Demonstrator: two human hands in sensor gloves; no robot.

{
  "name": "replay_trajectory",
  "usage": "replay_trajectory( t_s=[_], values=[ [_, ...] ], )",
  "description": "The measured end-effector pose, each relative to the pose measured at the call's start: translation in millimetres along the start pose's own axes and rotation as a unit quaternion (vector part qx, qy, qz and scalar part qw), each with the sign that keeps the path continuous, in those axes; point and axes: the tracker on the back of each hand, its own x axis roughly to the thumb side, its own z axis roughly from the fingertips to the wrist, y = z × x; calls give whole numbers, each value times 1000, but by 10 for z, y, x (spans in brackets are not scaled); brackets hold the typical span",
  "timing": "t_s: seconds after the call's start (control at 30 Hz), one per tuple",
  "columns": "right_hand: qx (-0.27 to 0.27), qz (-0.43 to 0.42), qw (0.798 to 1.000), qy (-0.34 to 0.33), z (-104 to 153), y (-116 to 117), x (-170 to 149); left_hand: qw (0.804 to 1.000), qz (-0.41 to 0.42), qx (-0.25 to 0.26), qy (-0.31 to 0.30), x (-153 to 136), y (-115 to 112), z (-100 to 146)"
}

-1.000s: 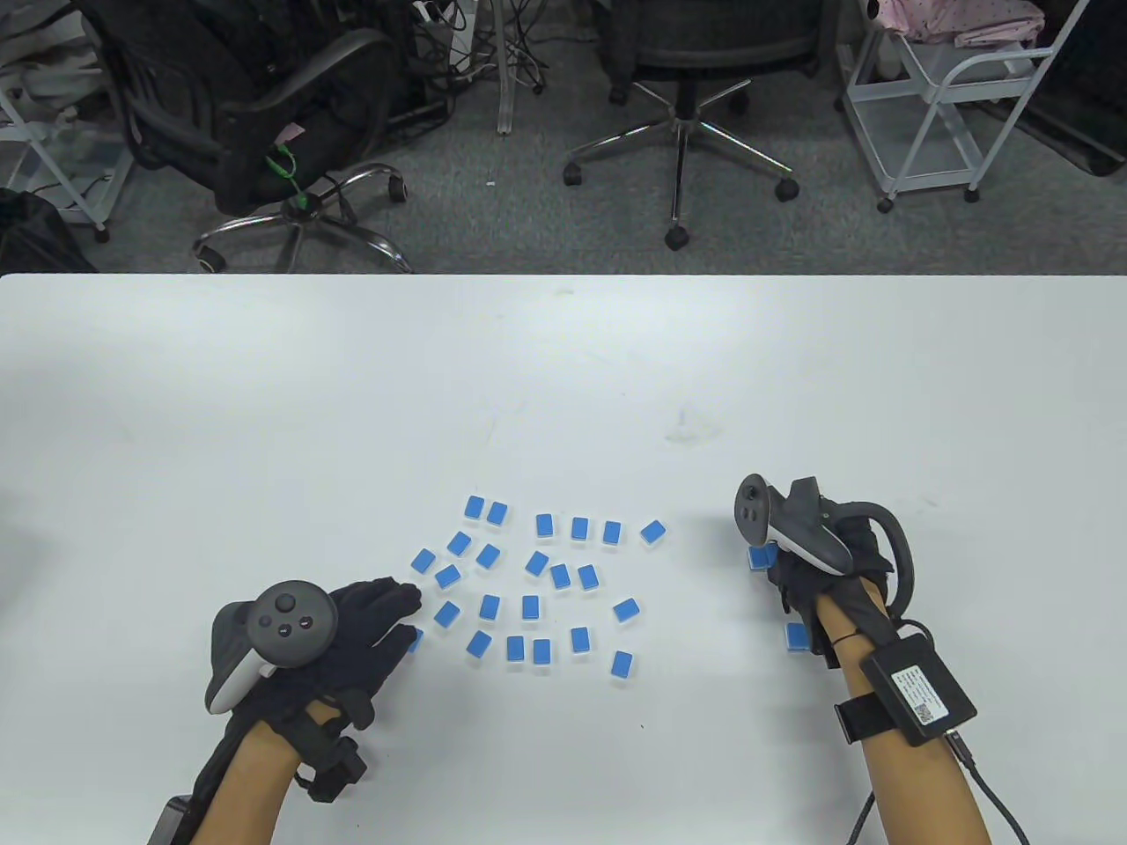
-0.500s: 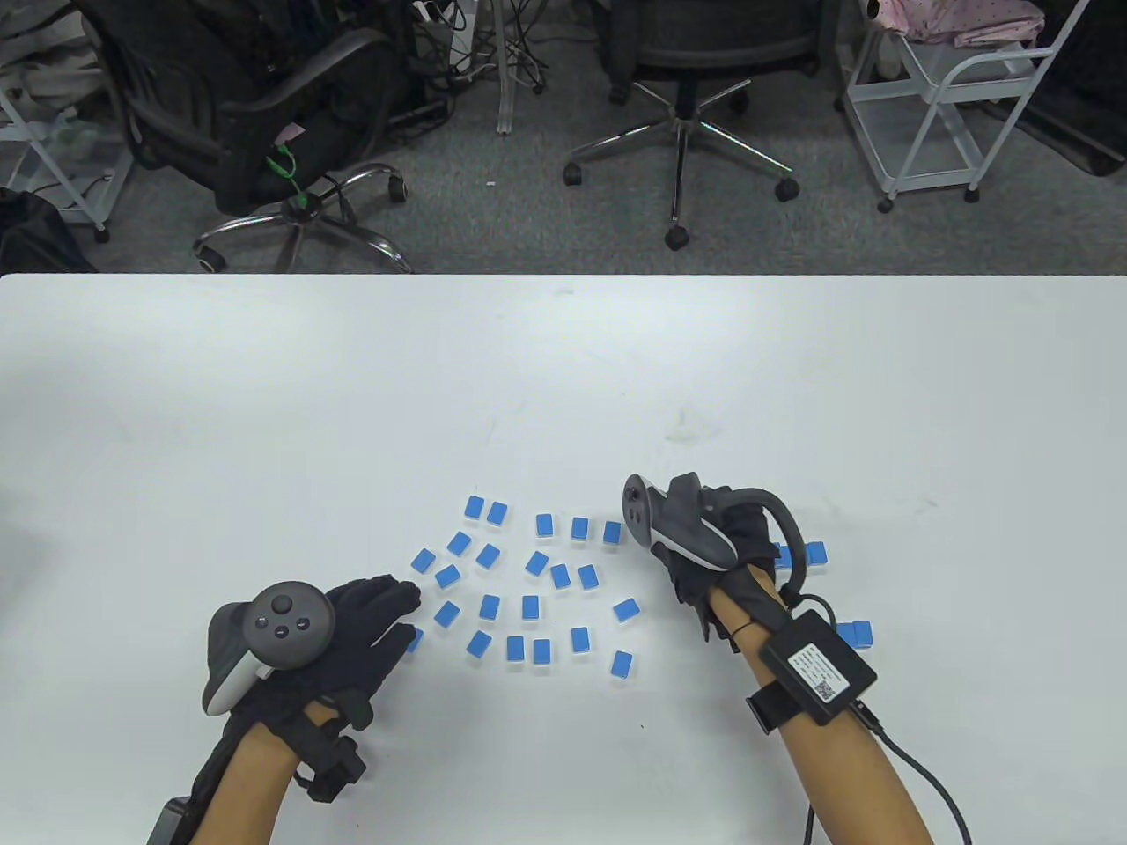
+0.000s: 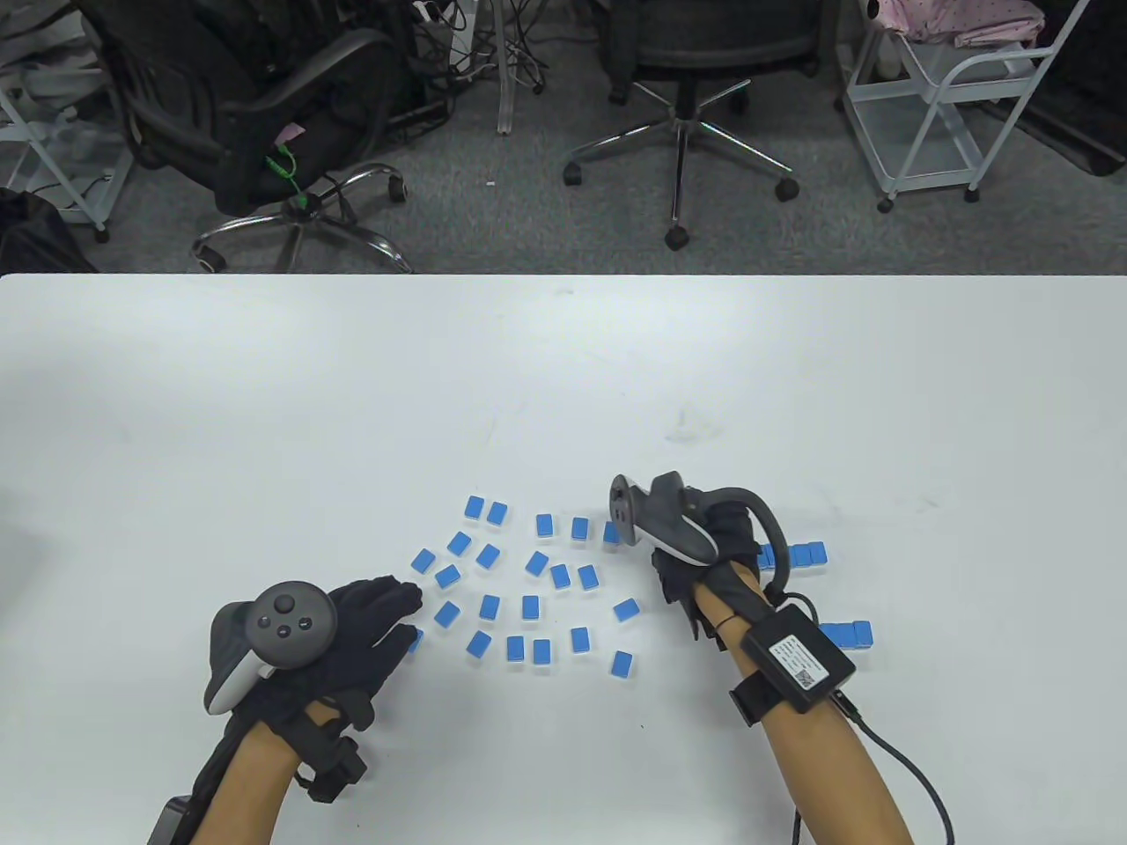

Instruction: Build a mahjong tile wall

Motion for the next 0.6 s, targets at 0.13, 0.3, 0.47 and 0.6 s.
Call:
replay_trajectory(
  t_s=[0.13,0.3,0.47,0.6],
  values=[
    [-24,-35,997,57,115,-141,-644,1000,3,-1,3,-6,2,-4],
    [1,-50,994,99,181,65,-1169,1000,3,-2,7,-5,5,-10],
    [54,-26,993,97,117,305,-1270,1000,3,-3,13,-12,2,-5],
    [78,-27,993,86,76,386,-1239,1000,4,-3,15,-15,3,-4]
  ],
)
